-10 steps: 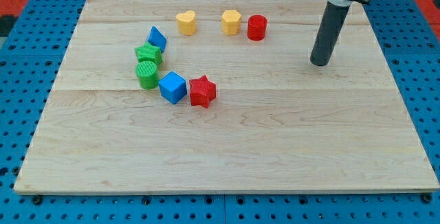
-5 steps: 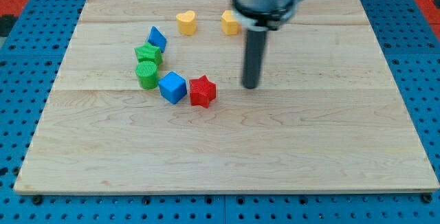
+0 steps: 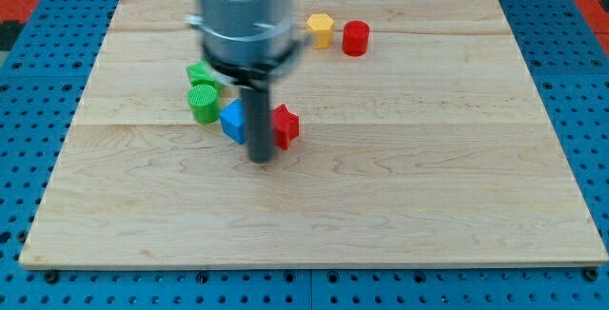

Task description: Push the blue cube slightly towards up

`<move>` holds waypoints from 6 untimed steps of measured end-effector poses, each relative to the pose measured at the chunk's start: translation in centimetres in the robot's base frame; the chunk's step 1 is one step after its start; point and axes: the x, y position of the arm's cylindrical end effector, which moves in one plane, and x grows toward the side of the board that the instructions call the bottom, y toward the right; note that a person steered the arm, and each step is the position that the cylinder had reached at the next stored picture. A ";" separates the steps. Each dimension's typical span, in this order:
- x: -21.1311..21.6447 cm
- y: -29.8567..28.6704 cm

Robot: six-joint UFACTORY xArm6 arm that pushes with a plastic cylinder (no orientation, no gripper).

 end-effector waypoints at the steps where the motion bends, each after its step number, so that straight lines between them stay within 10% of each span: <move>1: -0.9 -3.3; 6: -4.4 -4.6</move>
